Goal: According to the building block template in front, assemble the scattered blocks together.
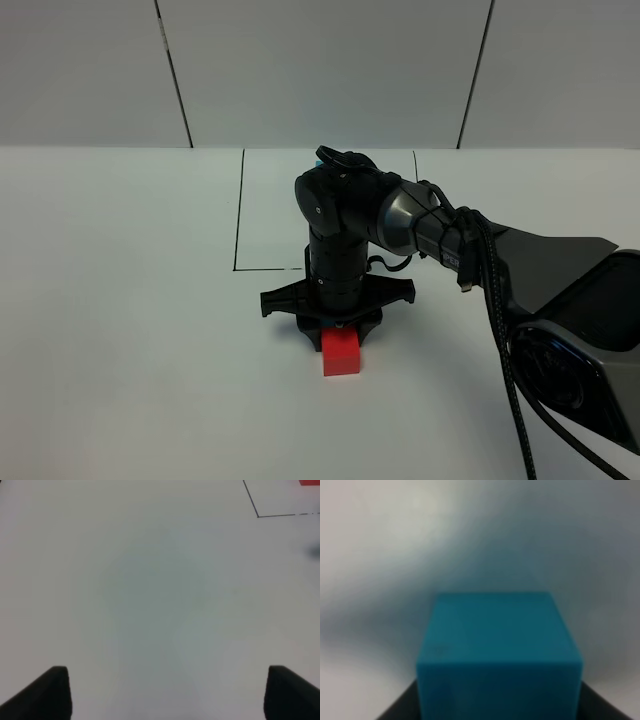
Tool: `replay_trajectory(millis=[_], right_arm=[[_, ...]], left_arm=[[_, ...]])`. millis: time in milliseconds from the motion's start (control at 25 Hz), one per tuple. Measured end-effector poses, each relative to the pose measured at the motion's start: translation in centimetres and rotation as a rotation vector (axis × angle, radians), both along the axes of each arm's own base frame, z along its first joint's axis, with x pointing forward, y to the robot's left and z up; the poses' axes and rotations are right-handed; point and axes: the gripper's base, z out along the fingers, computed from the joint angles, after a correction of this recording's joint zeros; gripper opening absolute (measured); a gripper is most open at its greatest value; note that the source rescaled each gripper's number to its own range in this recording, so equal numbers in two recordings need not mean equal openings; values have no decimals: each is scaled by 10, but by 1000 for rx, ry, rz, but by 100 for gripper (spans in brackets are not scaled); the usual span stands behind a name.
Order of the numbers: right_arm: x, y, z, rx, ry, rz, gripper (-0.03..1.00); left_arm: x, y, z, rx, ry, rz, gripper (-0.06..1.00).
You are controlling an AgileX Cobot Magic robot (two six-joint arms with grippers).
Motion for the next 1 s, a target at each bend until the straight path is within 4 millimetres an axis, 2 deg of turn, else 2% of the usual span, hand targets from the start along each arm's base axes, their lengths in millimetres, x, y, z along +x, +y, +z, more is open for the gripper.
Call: replay_trajectory(millis=[200,280,360,600,760,840,1000], right_arm=[[0,0,0,0,0,1,2],[0,0,-1,3,-1,4,10],[0,1,-1,10,-1,9,27],[0,3,1,16,-10,28,98],[0,1,12,12,-35,49,100],[0,-1,30,25,-64,58,100],[-4,-4,80,77,-152,89,100]], left_arm=[[0,0,0,0,0,0,65],[0,0,0,0,0,0,65],[0,0,0,0,0,0,65],[0,0,0,0,0,0,65],[0,0,0,0,0,0,65],[0,0,0,0,0,0,65],[0,0,0,0,0,0,65]])
